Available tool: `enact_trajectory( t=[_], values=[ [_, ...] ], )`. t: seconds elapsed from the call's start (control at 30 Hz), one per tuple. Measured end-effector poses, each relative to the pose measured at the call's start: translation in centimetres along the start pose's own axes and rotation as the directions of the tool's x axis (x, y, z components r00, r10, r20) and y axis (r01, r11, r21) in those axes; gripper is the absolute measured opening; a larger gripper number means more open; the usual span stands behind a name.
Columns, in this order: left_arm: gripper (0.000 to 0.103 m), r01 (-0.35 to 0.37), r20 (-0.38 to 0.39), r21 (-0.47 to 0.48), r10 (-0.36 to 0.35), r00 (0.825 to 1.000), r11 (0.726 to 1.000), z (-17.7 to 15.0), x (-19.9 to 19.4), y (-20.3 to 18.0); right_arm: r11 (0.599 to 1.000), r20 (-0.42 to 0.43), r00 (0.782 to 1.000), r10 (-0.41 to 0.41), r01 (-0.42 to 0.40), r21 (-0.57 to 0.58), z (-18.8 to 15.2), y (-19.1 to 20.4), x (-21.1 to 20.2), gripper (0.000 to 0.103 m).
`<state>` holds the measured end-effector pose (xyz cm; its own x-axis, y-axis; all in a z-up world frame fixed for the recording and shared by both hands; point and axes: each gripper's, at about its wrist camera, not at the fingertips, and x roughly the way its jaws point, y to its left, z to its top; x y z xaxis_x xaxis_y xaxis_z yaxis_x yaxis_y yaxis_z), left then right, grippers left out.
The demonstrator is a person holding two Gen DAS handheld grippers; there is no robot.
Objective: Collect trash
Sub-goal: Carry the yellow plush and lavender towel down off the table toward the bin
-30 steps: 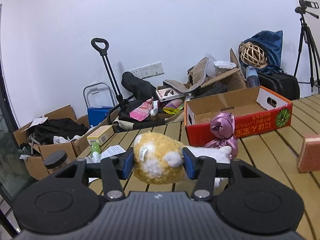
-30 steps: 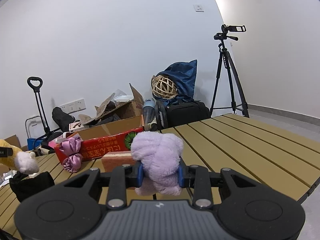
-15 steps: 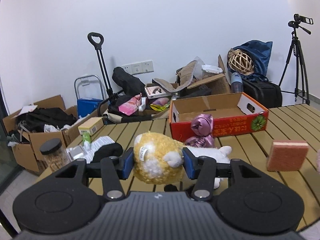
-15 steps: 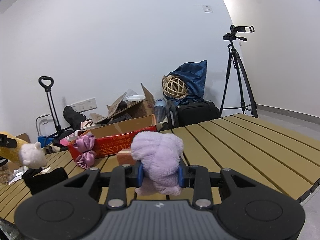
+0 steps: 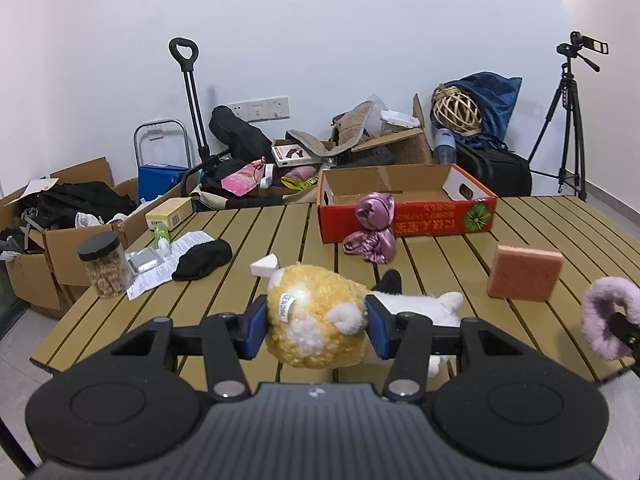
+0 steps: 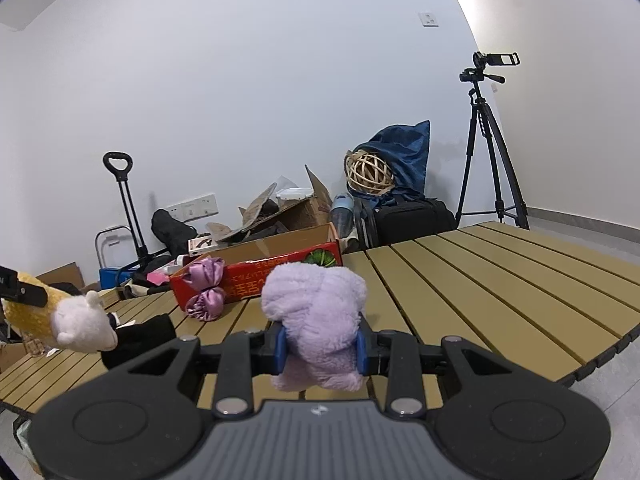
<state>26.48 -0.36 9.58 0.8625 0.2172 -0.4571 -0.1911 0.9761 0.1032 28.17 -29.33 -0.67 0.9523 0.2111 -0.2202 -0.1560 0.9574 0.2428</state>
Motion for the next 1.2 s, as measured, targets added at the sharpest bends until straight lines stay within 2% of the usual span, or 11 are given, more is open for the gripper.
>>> enact_trajectory(
  t=[0.3,0.6,0.87,1.2],
  values=[
    [0.051,0.052,-0.023,-0.008,-0.052,0.998,0.999,-3.0,-3.6,0.9,1.000,-0.022,1.000,0.004,-0.004,-0.010,-1.8,0.1,-2.8,0.030],
    [0.051,0.082,-0.061,-0.009,-0.083,0.995,0.997,-7.2,-5.9,1.9,0.999,-0.124,0.992,0.004,-0.010,-0.048,-5.4,0.8,-5.3,0.030],
    [0.051,0.093,-0.121,-0.019,-0.094,0.988,0.996,-10.8,-6.0,3.3,0.995,-0.248,0.969,-0.020,-0.005,-0.100,-9.4,1.7,-7.1,0.030],
    [0.051,0.095,-0.208,-0.013,-0.096,0.973,0.995,-15.3,-5.3,4.4,0.987,-0.388,0.921,-0.036,-0.027,-0.157,-13.3,3.1,-8.1,0.030]
  ],
)
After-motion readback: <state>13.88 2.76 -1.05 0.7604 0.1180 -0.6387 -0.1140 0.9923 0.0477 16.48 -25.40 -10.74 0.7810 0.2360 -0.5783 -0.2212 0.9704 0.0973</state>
